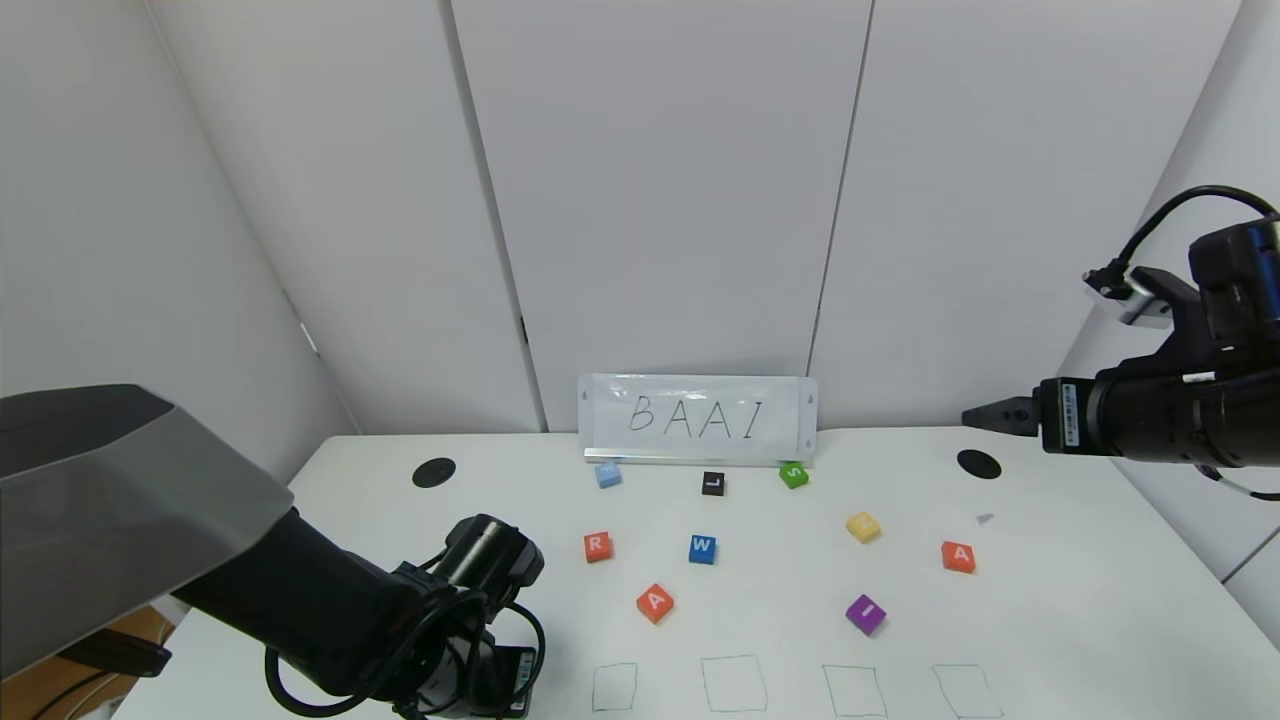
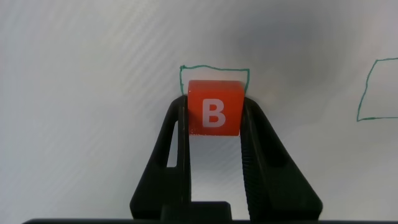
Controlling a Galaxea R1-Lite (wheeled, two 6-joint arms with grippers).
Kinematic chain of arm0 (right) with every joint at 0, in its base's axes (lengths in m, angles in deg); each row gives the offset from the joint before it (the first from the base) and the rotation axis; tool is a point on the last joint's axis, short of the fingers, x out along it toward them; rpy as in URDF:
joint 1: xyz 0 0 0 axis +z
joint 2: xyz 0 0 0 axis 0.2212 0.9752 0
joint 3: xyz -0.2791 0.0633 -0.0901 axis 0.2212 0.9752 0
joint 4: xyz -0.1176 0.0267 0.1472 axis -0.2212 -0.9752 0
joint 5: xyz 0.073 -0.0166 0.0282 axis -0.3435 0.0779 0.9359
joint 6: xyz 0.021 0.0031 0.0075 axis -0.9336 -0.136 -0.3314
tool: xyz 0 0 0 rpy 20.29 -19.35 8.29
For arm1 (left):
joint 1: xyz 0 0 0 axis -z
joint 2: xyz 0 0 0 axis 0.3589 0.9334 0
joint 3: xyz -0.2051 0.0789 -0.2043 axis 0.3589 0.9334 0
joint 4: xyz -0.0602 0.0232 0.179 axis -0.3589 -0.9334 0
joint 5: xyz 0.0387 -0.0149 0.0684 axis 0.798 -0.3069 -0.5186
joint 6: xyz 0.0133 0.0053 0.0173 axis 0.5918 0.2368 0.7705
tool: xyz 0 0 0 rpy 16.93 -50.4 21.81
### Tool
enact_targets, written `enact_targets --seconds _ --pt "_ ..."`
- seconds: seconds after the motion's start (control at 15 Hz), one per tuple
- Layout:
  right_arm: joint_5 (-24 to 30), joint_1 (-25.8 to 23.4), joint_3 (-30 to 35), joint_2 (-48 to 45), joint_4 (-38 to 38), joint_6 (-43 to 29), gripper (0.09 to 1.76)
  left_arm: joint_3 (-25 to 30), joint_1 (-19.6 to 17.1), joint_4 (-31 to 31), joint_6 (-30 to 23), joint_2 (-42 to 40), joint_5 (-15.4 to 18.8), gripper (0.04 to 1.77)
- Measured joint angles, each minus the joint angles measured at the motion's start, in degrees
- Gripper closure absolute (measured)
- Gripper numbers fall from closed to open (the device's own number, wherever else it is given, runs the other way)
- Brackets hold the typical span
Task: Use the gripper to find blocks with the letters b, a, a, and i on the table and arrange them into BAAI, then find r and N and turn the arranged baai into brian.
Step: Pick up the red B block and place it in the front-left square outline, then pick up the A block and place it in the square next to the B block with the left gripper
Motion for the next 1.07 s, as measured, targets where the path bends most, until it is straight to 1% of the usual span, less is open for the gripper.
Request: enact_targets --seconds 0.07,0.13,0.2,0.33,0.6,0.8,1.07 --pt "0.0 0.0 0.0 0.0 0.0 0.0 0.14 0.0 0.0 0.0 0.0 0.0 0.0 1.28" --pt "0.0 0.0 0.0 0.0 0.0 0.0 0.14 0.0 0.0 0.1 0.0 0.1 0.0 1.22" --pt "0.0 0.0 0.0 0.0 0.0 0.0 0.14 0.0 0.0 0.1 0.0 0.1 0.0 1.09" --pt "0.0 0.0 0.0 0.0 0.0 0.0 0.14 0.0 0.0 0.1 0.0 0.1 0.0 0.88" --pt "0.0 0.0 0.0 0.0 0.0 0.0 0.14 -0.1 0.0 0.1 0.0 0.1 0.0 0.58" --pt "0.0 0.0 0.0 0.0 0.0 0.0 0.14 0.1 0.0 1.3 0.0 0.1 -0.1 0.43" --pt "0.0 0.0 0.0 -0.2 -0.1 0.0 0.14 0.3 -0.1 1.4 0.1 -0.6 -0.1 0.3"
